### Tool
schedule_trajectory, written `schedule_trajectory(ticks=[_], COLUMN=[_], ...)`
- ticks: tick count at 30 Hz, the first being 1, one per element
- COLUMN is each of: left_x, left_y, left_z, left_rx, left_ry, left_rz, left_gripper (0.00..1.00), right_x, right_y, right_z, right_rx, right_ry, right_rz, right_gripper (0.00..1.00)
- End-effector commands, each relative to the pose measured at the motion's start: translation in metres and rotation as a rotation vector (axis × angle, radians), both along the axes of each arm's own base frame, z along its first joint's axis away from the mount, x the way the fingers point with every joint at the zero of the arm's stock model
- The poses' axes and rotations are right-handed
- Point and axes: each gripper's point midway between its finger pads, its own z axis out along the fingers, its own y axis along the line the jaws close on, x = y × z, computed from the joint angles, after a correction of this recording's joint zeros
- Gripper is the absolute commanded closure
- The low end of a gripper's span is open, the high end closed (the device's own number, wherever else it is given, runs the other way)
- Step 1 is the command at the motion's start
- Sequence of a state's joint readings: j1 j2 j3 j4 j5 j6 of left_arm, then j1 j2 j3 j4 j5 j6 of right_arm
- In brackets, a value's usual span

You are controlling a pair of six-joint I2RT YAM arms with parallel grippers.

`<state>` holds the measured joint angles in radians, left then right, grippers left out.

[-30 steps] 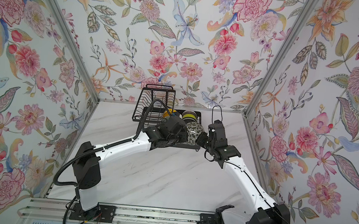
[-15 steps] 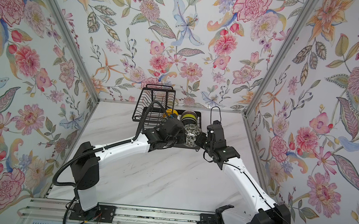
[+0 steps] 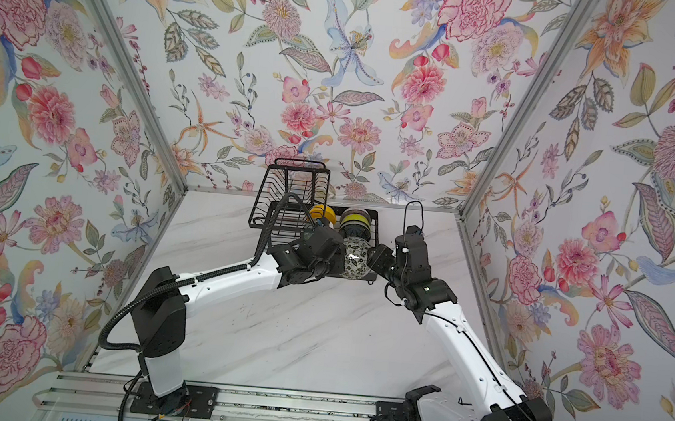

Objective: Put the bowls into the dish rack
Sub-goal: 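Lift the pink leaf bowl off the table toward the rack with the right gripper, then carry the pink leaf bowl over the rack beside the left gripper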

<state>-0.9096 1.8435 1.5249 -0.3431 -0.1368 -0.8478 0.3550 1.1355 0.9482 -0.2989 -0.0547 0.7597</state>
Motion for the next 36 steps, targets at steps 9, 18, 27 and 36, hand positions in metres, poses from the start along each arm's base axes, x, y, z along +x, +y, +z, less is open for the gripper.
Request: schedule_trajectory(ticks=[9, 18, 27, 36], left_x=[0.026, 0.061, 0.081, 0.072], left_y=[0.018, 0.009, 0.000, -0.023], left_z=[0.067, 0.107, 0.144, 0.134], left_rx=[0.039, 0.180, 0.433, 0.552], left_ry=[-0.261, -0.473, -0.768, -0.879], left_rz=[0.051, 0.060, 0.076, -0.021], left_gripper=[1.00, 1.00, 1.00, 1.00], right_x=[0.001, 0.018, 0.040, 0.033], right_y=[-0.029, -0.074, -0.061, -0.047], right_z=[0.030, 0.072, 0.106, 0.133], right_rx=[0.162, 0.424, 0.827, 1.197], right_ry=[-0.037, -0.047, 0.069, 0.003], right_rz=[-0.070, -0.241, -0.309, -0.454], right_gripper=[0.01, 0.01, 0.01, 0.01])
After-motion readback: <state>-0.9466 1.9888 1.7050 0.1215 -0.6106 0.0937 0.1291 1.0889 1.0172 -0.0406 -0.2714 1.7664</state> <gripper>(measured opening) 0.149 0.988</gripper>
